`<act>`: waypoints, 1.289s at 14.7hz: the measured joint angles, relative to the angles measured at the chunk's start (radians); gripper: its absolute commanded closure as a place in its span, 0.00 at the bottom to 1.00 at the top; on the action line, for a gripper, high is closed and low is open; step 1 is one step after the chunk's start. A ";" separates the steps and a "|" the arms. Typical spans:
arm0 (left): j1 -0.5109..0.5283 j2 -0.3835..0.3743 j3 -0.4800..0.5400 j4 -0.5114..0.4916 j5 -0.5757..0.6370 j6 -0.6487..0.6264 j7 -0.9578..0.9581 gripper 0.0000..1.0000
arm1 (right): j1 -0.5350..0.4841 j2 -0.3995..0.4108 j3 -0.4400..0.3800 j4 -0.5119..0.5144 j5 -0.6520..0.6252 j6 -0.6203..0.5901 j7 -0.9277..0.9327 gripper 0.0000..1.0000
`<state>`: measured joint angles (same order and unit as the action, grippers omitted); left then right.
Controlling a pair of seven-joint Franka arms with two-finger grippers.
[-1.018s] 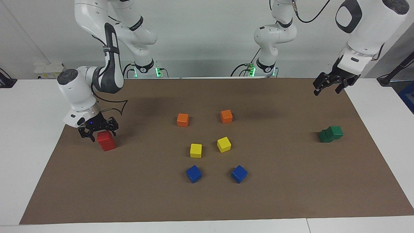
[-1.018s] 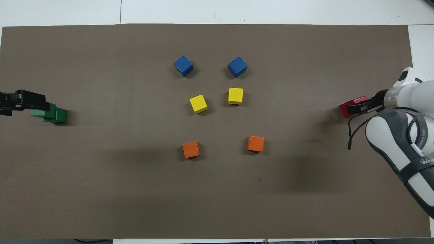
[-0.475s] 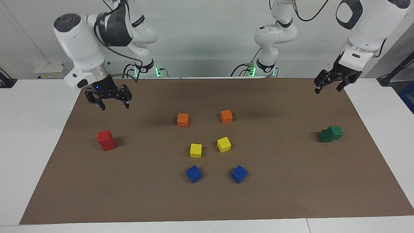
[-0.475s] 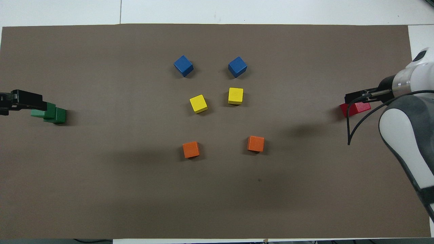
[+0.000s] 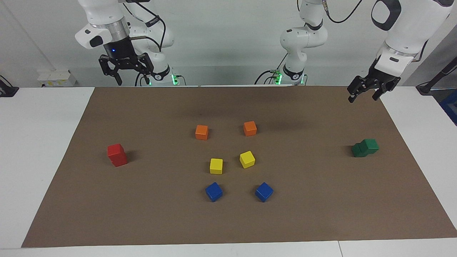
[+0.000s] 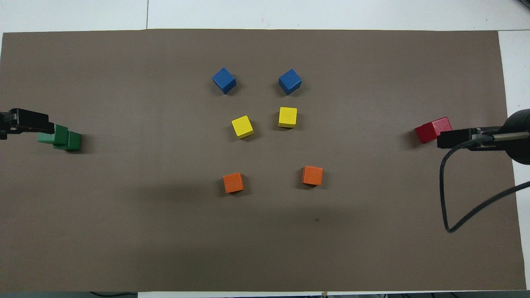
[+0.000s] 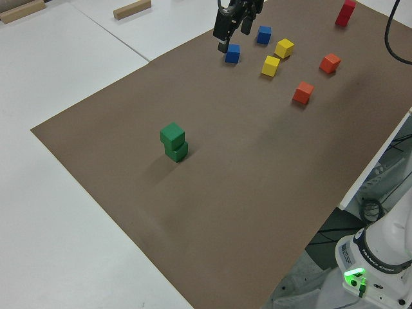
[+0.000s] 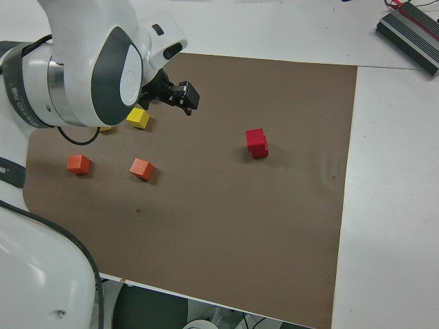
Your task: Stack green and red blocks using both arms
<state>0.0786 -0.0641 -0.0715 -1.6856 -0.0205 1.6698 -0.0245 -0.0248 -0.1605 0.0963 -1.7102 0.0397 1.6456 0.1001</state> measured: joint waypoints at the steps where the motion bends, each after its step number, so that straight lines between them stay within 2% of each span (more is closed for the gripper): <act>1: 0.000 0.000 0.000 0.000 0.000 0.000 0.000 0.00 | -0.005 0.038 -0.002 0.030 -0.007 -0.002 -0.013 0.05; 3: 0.000 0.000 -0.001 0.001 0.000 0.000 0.000 0.00 | -0.012 0.104 -0.004 0.081 -0.028 -0.007 -0.032 0.05; 5: 0.000 0.000 -0.001 0.003 0.000 0.000 0.000 0.00 | -0.013 0.134 -0.004 0.107 -0.040 -0.013 -0.036 0.05; 19: 0.000 0.000 -0.001 0.004 0.000 0.000 0.000 0.00 | -0.036 0.141 -0.004 0.118 -0.054 -0.024 -0.037 0.02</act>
<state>0.0786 -0.0642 -0.0727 -1.6817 -0.0205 1.6698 -0.0243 -0.0603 -0.0190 0.0920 -1.5925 -0.0139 1.6220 0.0633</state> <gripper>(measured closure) 0.000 0.035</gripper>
